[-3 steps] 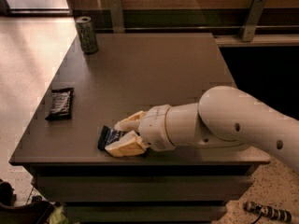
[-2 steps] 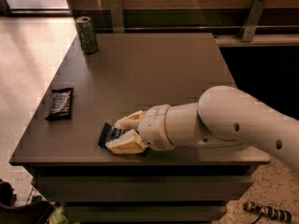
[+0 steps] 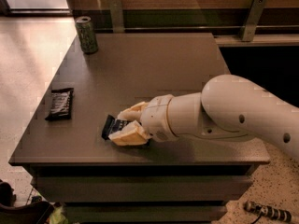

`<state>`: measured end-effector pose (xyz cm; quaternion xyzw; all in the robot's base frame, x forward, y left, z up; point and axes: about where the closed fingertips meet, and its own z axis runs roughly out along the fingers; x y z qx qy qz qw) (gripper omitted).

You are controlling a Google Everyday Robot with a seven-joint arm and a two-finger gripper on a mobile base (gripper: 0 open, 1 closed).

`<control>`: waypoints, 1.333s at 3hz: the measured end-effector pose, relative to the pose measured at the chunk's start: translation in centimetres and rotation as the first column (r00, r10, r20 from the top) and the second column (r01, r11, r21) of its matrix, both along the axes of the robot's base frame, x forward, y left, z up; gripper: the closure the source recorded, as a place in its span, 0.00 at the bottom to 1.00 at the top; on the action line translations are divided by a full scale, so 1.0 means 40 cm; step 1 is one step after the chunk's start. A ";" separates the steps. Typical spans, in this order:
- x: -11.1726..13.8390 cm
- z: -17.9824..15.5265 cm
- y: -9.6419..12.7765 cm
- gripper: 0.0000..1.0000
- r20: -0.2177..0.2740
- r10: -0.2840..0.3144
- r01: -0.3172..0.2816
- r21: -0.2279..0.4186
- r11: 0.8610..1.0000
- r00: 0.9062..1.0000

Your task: Move rxbar blueberry near green can

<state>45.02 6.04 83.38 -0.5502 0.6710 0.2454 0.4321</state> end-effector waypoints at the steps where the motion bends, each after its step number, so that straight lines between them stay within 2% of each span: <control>1: 0.112 0.181 -0.038 1.00 0.119 -0.013 0.023 -0.081 0.996 0.993; 2: 0.225 0.320 -0.037 1.00 0.189 -0.003 0.029 -0.135 0.990 0.982; 3: 0.331 0.375 -0.023 1.00 0.199 -0.004 0.035 -0.151 0.988 0.980; 4: 0.500 0.393 0.024 1.00 0.166 -0.036 0.057 -0.121 0.991 0.986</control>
Offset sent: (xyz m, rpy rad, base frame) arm 0.1441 -0.0158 0.1898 -0.1946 -0.2724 -0.0162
